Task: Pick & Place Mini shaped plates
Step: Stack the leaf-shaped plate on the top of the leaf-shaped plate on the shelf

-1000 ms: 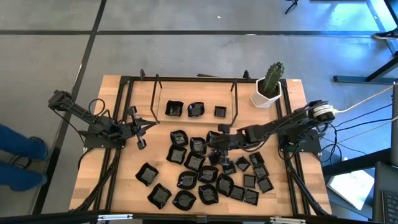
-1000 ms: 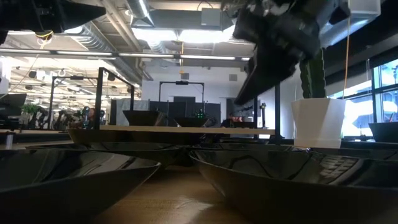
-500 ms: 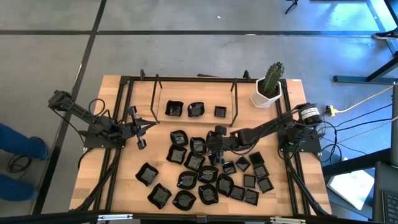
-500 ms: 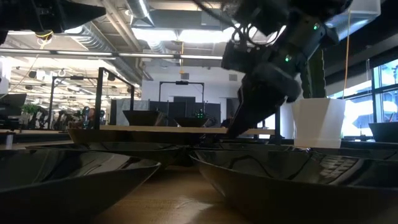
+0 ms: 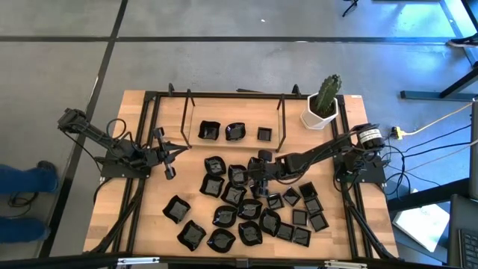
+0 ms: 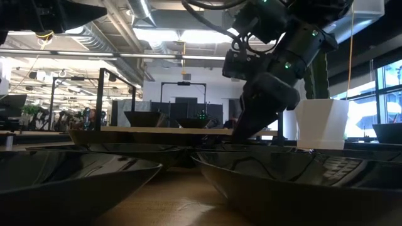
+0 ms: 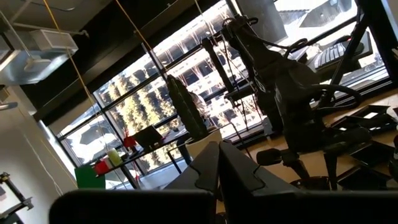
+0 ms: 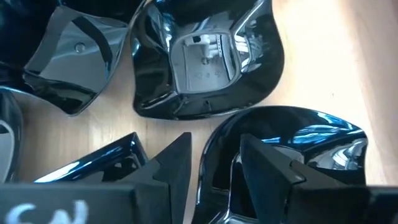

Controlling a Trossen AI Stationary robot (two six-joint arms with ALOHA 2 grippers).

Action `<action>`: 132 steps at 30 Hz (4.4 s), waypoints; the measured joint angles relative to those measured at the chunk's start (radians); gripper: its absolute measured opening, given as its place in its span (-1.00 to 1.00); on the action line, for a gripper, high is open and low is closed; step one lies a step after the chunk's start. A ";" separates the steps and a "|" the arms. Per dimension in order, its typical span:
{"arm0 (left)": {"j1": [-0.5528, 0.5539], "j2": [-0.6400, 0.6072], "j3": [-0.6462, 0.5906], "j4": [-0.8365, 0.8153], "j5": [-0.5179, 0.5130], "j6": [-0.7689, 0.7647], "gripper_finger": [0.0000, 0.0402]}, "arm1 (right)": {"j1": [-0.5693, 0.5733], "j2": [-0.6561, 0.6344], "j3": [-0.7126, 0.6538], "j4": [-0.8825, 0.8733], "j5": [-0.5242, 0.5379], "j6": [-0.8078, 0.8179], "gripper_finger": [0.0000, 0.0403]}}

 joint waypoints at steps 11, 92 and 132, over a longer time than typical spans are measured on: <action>0.000 0.000 0.000 0.000 -0.001 0.000 -0.97 | 0.000 0.000 0.000 -0.042 0.042 0.002 -0.32; 0.000 0.000 0.000 0.000 -0.001 -0.017 -0.98 | 0.217 0.010 0.079 -0.551 0.255 -0.196 -0.99; 0.000 0.000 0.000 0.000 -0.008 0.044 -0.96 | 0.310 0.010 0.394 -0.704 0.455 0.281 -0.73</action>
